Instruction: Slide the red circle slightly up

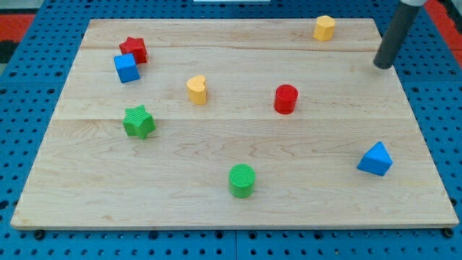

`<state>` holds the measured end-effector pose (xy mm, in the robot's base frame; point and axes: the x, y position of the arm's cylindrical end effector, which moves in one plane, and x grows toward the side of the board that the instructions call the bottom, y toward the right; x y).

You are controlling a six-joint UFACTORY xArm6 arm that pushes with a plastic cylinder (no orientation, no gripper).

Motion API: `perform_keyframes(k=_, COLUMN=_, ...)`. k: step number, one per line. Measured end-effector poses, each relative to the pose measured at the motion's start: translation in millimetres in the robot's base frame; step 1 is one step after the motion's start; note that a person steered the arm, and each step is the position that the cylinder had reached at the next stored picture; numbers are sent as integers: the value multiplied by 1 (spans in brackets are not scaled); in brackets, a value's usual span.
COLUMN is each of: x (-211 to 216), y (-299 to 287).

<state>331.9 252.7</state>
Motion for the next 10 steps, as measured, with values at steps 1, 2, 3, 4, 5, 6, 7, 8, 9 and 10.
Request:
perform_keyframes(k=1, x=0, y=-42)
perform_keyframes(k=2, x=15, y=-42)
perform_keyframes(k=3, x=71, y=-33)
perform_keyframes(k=4, x=78, y=-104)
perform_keyframes(k=5, x=116, y=-163)
perform_keyframes(k=6, x=113, y=-209)
perform_keyframes(k=7, x=85, y=-198)
perform_keyframes(k=8, x=73, y=-161)
perform_keyframes(k=9, x=55, y=-138)
perform_keyframes(k=10, x=55, y=-121)
